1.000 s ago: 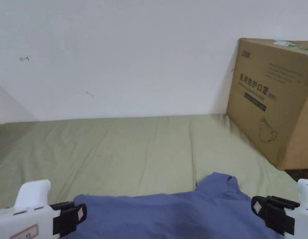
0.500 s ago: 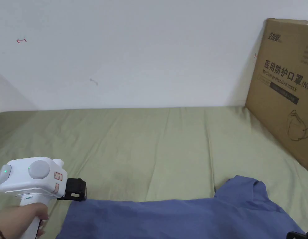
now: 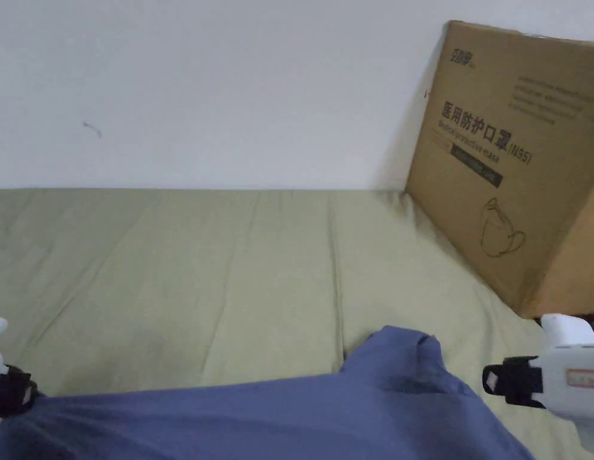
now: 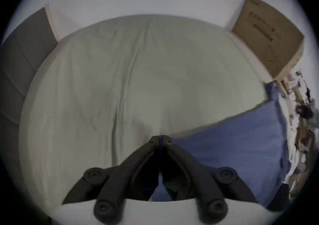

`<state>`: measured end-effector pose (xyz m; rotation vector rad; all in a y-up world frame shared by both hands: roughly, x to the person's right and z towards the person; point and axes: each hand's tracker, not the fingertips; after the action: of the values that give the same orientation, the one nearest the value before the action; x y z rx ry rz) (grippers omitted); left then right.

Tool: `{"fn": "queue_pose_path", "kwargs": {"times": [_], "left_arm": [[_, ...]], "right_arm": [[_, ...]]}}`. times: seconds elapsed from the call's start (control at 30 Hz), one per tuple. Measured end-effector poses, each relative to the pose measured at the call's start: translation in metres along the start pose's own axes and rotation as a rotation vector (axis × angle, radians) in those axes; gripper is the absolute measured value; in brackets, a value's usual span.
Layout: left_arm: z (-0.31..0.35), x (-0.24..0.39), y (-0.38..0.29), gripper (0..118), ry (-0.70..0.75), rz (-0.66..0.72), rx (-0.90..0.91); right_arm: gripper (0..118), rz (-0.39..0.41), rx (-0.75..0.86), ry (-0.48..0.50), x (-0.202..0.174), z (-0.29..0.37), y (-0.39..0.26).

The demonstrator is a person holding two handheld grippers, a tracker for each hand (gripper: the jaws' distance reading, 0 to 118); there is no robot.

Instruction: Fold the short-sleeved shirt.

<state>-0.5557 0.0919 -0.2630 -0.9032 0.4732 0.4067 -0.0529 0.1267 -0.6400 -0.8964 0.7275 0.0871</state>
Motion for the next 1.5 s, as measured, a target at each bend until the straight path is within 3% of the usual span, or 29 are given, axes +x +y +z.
{"fn": "queue_pose_path", "kwargs": {"times": [0.03,0.07,0.1,0.13,0.33,0.37,0.4,0.43,0.47,0.5,0.53,0.57,0.6,0.67,0.77,0.9,1.2,1.5], "left_arm": [[0.01,0.002,-0.002,0,0.007,-0.003,0.002],[0.018,-0.002,-0.001,0,0.001,-0.003,0.005],[0.025,-0.001,-0.003,0,-0.006,-0.003,0.009],[0.031,0.0,-0.005,0,-0.017,-0.004,0.012],[0.034,-0.002,-0.014,0,-0.023,-0.028,-0.02],[0.033,-0.002,-0.016,0,-0.02,-0.031,-0.025],[0.032,-0.002,-0.018,0,-0.017,-0.035,-0.031],[0.031,-0.002,-0.019,0,-0.018,-0.039,-0.039],[0.026,-0.005,-0.02,0,-0.021,-0.04,-0.045],[0.025,-0.005,-0.021,0,-0.019,-0.04,-0.048],[0.025,-0.005,-0.022,0,-0.017,-0.038,-0.048],[0.027,-0.004,-0.024,0,-0.011,-0.04,-0.031],[0.032,-0.002,-0.025,0,0.019,-0.055,0.024],[0.048,0.0,-0.022,0,0.051,-0.055,0.109],[0.081,0.001,-0.011,0,-0.018,0.041,0.183],[0.136,0.011,0.008,0,-0.025,0.013,0.249],[0.272,0.038,0.053,0,-0.045,-0.004,0.437],[0.335,0.039,0.116,0,0.002,0.022,0.577]], "right_arm": [[28,-0.019,-0.044,-0.007,-0.002,-0.018,0.014],[72,-0.04,-0.097,-0.004,0.0,-0.039,0.027],[103,-0.042,-0.138,0.0,0.004,-0.058,0.036],[100,-0.054,-0.128,0.007,0.004,-0.072,0.043],[97,-0.033,-0.245,-0.163,-0.008,-0.152,0.063],[88,-0.031,-0.295,-0.177,-0.005,-0.165,0.061],[71,-0.02,-0.335,-0.195,-0.007,-0.17,0.059],[67,0.005,-0.338,-0.206,-0.011,-0.171,0.056],[56,0.073,-0.29,-0.239,-0.017,-0.163,0.054],[47,0.089,-0.252,-0.186,-0.023,-0.154,0.052],[47,0.1,-0.254,-0.114,-0.025,-0.149,0.053],[9,0.123,-0.247,-0.101,-0.028,-0.142,0.052],[1,0.142,-0.209,-0.111,-0.031,-0.13,0.053],[1,0.1,-0.138,-0.043,-0.031,-0.092,0.057],[1,0.059,-0.019,-0.036,-0.023,-0.028,0.071],[1,0.015,0.051,0.034,-0.018,0.054,0.093],[1,0.074,0.235,0.014,-0.066,0.209,0.134],[1,0.077,0.39,0.0,-0.112,0.258,0.216]]}}
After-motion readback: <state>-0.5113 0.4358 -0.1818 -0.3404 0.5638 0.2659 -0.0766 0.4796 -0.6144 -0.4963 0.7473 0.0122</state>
